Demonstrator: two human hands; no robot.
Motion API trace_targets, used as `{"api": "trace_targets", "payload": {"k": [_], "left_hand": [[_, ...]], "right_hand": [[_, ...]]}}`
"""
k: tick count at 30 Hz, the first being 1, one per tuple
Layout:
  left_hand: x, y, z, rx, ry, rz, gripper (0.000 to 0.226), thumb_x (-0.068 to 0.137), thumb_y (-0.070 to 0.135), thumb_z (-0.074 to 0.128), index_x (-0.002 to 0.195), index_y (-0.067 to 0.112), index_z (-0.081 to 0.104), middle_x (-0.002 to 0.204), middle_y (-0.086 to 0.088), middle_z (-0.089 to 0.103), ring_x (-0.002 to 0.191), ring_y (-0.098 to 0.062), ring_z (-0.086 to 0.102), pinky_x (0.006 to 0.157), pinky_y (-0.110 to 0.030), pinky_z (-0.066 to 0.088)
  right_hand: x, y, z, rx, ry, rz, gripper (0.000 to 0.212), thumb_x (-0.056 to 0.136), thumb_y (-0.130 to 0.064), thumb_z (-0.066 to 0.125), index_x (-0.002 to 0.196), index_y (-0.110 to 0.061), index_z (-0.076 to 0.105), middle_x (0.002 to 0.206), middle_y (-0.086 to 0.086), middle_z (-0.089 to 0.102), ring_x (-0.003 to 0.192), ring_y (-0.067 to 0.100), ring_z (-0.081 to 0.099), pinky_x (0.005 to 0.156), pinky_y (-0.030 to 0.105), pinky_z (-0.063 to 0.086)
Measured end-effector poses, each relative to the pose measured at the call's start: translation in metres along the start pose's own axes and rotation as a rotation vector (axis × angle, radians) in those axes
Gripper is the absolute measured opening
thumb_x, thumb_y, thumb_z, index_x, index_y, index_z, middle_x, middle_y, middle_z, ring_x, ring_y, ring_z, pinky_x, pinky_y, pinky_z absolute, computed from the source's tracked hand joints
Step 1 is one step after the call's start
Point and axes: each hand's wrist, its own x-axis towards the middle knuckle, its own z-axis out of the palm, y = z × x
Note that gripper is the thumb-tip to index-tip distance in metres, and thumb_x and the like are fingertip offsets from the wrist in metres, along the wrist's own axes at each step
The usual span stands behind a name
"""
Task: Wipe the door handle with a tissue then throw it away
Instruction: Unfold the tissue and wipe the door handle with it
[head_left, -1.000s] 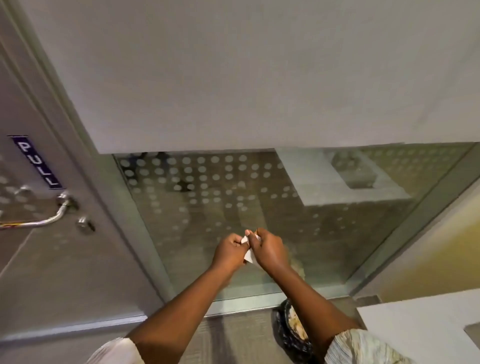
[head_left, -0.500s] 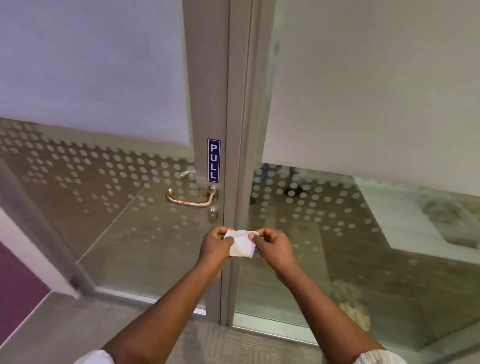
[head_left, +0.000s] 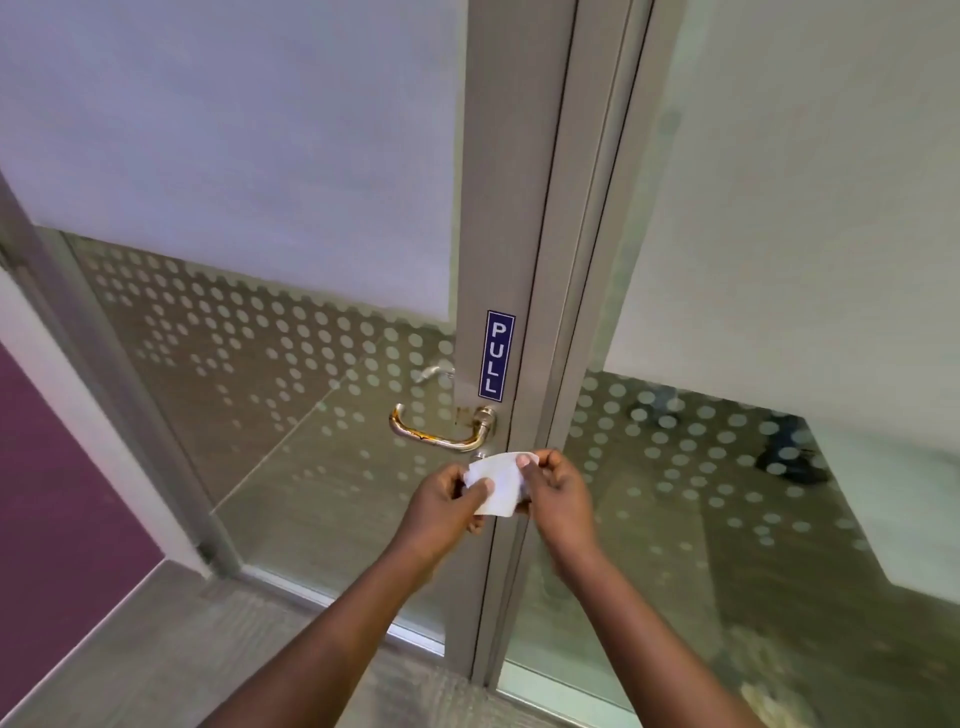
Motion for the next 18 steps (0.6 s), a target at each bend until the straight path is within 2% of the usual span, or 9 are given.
{"api": "trace_targets", "payload": {"k": [1,3,5,9,12,14,16,18], "left_hand": [[0.003,0.004,-0.001,-0.018,0.002,0.01,0.015,0.103,0.005,0.065,0.114,-0.005,0.068,0.088,-0.011,0.072,0.065,-0.014,0.061,0.063,-0.031,0.052],[0.009,0.012,-0.005,-0.063,-0.008,0.027,0.01,0.102,0.005,0.067,0.111,0.005,0.071,0.096,-0.007,0.076,0.079,-0.014,0.067,0.072,-0.035,0.056],[0.014,0.021,-0.01,-0.106,-0.015,0.018,0.011,0.102,0.003,0.066,0.105,0.012,0.071,0.098,-0.005,0.077,0.087,-0.015,0.068,0.078,-0.035,0.055],[0.025,0.045,-0.025,-0.28,-0.03,-0.041,0.019,0.1,-0.007,0.061,0.096,0.011,0.067,0.086,0.0,0.078,0.078,-0.014,0.071,0.064,-0.022,0.056],[0.034,0.065,-0.04,-0.333,-0.03,-0.068,0.018,0.098,-0.008,0.064,0.094,0.01,0.063,0.094,-0.009,0.076,0.081,-0.021,0.071,0.064,-0.028,0.054],[0.041,0.072,-0.051,-0.292,-0.029,-0.064,0.019,0.098,-0.007,0.065,0.09,0.01,0.06,0.091,-0.012,0.07,0.071,-0.02,0.064,0.05,-0.023,0.047],[0.047,0.076,-0.059,-0.246,-0.02,-0.056,0.023,0.099,-0.004,0.067,0.086,0.012,0.056,0.083,-0.009,0.064,0.06,-0.015,0.056,0.042,-0.02,0.038],[0.054,0.079,-0.067,-0.18,-0.019,-0.046,0.026,0.099,0.001,0.069,0.083,0.016,0.055,0.079,-0.005,0.063,0.057,-0.011,0.053,0.039,-0.019,0.033]], "right_hand": [[0.004,-0.001,0.003,-0.005,0.016,-0.025,0.012,0.099,-0.013,0.058,0.09,-0.007,0.061,0.086,0.016,0.069,0.074,0.02,0.062,0.063,0.034,0.052],[0.013,-0.004,0.008,0.0,0.03,-0.072,0.012,0.099,-0.015,0.059,0.089,-0.009,0.062,0.085,0.014,0.069,0.074,0.019,0.06,0.067,0.033,0.047],[0.019,-0.006,0.014,0.016,0.034,-0.1,0.012,0.099,-0.017,0.059,0.087,-0.013,0.062,0.086,0.013,0.072,0.074,0.021,0.062,0.066,0.036,0.049],[0.029,-0.004,0.027,-0.066,0.071,-0.148,0.015,0.097,-0.029,0.061,0.087,-0.019,0.063,0.082,0.007,0.074,0.077,0.029,0.069,0.062,0.038,0.052],[0.038,-0.007,0.036,-0.128,0.148,-0.193,0.019,0.096,-0.034,0.062,0.083,-0.02,0.061,0.073,0.002,0.071,0.065,0.016,0.066,0.058,0.034,0.051],[0.044,-0.01,0.046,-0.155,0.196,-0.204,0.022,0.096,-0.036,0.062,0.08,-0.02,0.06,0.07,-0.001,0.07,0.06,0.008,0.062,0.054,0.028,0.048],[0.047,-0.01,0.055,-0.153,0.244,-0.208,0.025,0.096,-0.038,0.062,0.079,-0.019,0.06,0.069,-0.002,0.07,0.058,0.003,0.061,0.053,0.024,0.047],[0.048,-0.011,0.065,-0.17,0.305,-0.22,0.029,0.096,-0.04,0.061,0.077,-0.018,0.06,0.067,-0.002,0.068,0.056,0.001,0.056,0.051,0.018,0.042]]}}
